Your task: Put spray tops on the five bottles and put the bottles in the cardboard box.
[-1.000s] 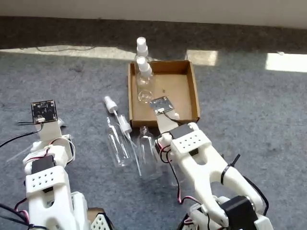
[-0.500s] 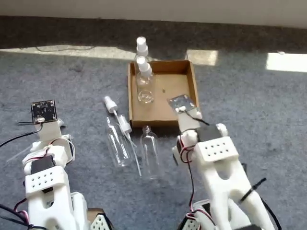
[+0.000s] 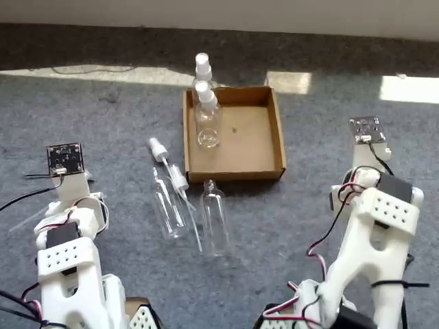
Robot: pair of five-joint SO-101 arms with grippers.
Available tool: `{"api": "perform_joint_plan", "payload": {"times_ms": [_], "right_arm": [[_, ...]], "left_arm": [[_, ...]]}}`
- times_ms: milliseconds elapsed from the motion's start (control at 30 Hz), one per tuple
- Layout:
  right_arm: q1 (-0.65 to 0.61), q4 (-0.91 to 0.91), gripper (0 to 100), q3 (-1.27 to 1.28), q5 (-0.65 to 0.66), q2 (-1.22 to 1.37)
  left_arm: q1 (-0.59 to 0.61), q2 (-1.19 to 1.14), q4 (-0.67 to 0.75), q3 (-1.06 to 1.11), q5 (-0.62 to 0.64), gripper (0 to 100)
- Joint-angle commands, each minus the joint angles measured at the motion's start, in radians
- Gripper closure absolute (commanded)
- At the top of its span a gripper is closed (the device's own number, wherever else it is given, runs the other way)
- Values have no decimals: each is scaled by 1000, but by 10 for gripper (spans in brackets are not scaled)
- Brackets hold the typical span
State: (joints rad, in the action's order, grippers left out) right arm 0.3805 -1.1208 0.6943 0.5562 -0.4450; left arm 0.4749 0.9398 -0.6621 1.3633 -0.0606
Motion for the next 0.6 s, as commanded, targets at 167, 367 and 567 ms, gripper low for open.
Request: {"api": "perform_joint_plan", "payload": {"times_ms": [167, 367, 567], "right_arm": [[82, 171, 887, -120, 87, 341], [76, 137, 737, -130, 86, 346], [70, 99, 691, -173, 51, 354]], "left_arm": [[-24, 8, 18, -4, -9, 845], [-24, 8, 18, -4, -9, 845], [-24, 8, 18, -4, -9, 845]]}}
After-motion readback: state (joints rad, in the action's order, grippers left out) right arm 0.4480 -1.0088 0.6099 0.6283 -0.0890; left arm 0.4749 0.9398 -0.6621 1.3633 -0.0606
